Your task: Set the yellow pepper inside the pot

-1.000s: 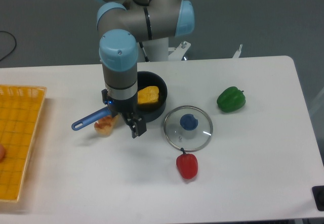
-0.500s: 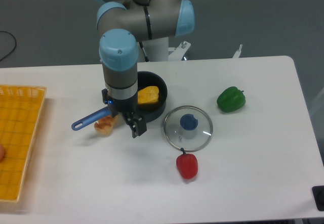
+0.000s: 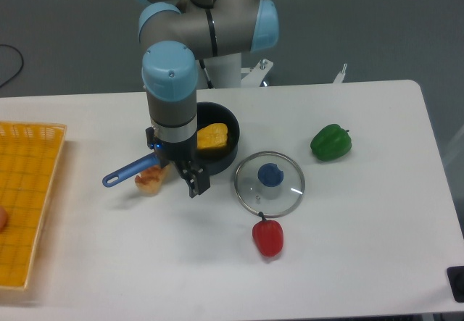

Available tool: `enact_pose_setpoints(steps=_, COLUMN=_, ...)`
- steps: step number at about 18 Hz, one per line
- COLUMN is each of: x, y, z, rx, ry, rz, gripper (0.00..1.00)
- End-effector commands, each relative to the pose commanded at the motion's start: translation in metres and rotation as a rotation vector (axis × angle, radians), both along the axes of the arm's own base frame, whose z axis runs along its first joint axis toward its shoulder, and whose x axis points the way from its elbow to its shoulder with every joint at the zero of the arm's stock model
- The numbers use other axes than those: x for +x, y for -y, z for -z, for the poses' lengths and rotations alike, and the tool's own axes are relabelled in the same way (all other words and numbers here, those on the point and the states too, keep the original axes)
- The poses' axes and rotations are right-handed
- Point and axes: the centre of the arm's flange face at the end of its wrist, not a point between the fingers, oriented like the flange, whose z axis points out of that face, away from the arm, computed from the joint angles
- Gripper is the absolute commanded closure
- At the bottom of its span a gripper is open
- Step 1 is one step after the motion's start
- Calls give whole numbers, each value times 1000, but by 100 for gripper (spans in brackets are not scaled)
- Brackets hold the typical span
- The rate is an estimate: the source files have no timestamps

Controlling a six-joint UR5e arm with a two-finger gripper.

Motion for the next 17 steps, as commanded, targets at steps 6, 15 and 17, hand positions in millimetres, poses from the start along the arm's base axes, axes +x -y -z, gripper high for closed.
enact_pose_setpoints(steps=6, x=0, y=0, z=1, rx=-1, ry=-2, rz=7, gripper=0)
enact_pose_setpoints(steps=15, x=-2, y=-2, z=-4, rx=9, ry=-8, rz=11, gripper=0)
enact_pose_setpoints(steps=17, x=-2, y=-2, z=-4, rx=9, ry=-8, rz=11, gripper=0)
